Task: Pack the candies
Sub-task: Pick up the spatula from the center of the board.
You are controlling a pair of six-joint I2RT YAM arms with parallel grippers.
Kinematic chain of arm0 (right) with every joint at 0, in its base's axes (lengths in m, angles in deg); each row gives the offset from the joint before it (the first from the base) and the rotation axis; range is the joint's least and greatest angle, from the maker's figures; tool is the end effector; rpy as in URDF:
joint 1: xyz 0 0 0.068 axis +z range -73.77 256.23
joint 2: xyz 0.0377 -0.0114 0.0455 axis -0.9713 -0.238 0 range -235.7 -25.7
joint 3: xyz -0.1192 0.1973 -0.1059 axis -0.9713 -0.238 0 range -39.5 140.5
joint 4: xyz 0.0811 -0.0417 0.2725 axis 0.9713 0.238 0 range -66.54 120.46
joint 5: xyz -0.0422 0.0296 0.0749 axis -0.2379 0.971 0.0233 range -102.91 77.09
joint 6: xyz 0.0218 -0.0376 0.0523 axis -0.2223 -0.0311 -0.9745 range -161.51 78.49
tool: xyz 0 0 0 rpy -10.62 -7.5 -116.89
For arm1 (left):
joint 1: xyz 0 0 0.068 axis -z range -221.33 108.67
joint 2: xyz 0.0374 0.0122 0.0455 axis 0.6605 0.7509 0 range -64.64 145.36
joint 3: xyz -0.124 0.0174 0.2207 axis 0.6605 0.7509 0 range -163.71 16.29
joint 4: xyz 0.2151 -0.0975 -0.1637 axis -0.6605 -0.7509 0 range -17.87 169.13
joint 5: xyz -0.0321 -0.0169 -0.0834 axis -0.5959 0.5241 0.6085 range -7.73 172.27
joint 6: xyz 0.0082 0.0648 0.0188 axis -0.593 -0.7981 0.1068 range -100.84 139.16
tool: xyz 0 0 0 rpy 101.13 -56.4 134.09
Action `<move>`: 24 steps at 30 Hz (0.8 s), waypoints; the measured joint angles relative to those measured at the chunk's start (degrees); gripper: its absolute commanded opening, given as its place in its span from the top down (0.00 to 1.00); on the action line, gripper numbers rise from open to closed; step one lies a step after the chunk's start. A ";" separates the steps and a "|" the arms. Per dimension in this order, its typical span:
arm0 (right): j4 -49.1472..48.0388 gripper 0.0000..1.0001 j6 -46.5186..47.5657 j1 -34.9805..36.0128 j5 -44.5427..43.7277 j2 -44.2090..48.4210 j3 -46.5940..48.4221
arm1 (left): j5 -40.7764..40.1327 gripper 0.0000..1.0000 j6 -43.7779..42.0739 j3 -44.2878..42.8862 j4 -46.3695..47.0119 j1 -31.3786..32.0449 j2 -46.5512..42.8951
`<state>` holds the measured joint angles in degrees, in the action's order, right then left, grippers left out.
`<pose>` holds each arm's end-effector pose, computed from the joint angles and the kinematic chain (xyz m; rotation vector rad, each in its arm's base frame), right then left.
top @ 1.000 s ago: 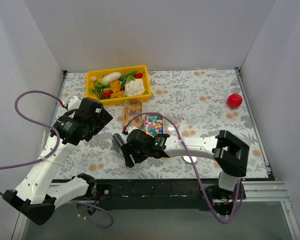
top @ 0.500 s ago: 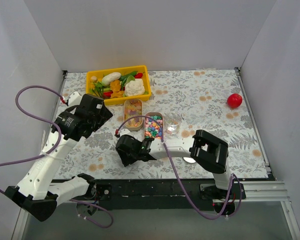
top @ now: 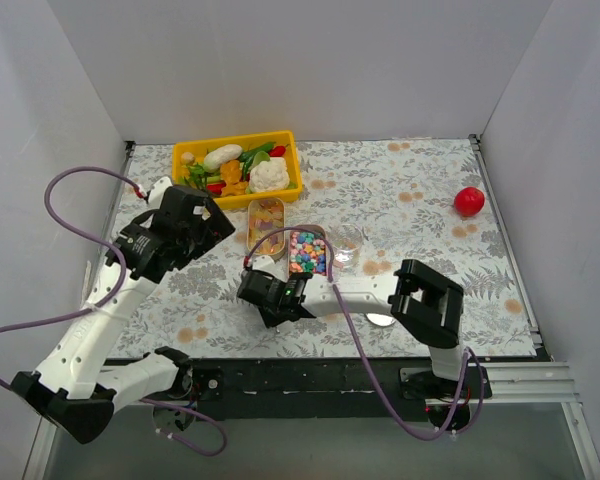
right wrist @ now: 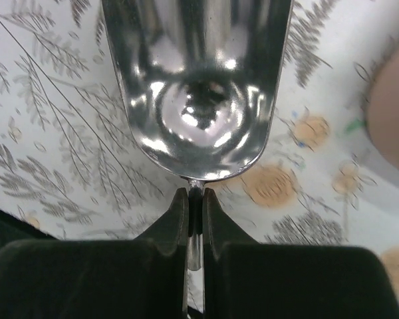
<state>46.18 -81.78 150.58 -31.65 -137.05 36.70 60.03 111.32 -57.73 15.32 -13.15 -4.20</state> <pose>0.1338 0.4124 0.1267 -0.6296 2.4669 0.3899 0.2124 -0.0904 0.3525 -1.4284 1.9625 -0.5233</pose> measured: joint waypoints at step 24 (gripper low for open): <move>22.21 0.99 11.96 -8.90 10.51 28.96 4.24 | 38.32 0.43 -19.63 9.94 20.61 -0.35 7.26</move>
<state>68.39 -69.83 141.68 -21.14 -108.09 40.94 98.34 91.70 -47.78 35.93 -13.50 3.06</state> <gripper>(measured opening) 0.077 0.581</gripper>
